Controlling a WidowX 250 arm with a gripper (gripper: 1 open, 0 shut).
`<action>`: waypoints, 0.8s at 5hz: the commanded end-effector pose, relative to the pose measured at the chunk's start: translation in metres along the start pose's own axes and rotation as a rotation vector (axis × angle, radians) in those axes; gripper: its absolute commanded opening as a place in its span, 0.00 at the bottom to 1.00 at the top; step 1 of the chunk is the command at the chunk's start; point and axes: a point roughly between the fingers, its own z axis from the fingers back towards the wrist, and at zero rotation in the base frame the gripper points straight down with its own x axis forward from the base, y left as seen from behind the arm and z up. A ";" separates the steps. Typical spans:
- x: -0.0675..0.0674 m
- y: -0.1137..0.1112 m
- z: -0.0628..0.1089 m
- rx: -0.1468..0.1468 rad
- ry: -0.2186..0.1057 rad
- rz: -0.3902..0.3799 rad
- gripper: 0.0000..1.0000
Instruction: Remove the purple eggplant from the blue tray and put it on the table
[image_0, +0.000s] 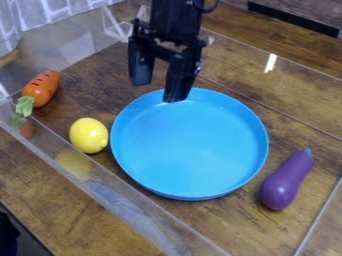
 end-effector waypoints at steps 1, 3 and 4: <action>0.012 0.001 0.008 0.003 -0.051 0.029 1.00; 0.044 -0.058 -0.006 0.000 -0.079 -0.004 1.00; 0.056 -0.090 -0.007 0.004 -0.103 -0.025 1.00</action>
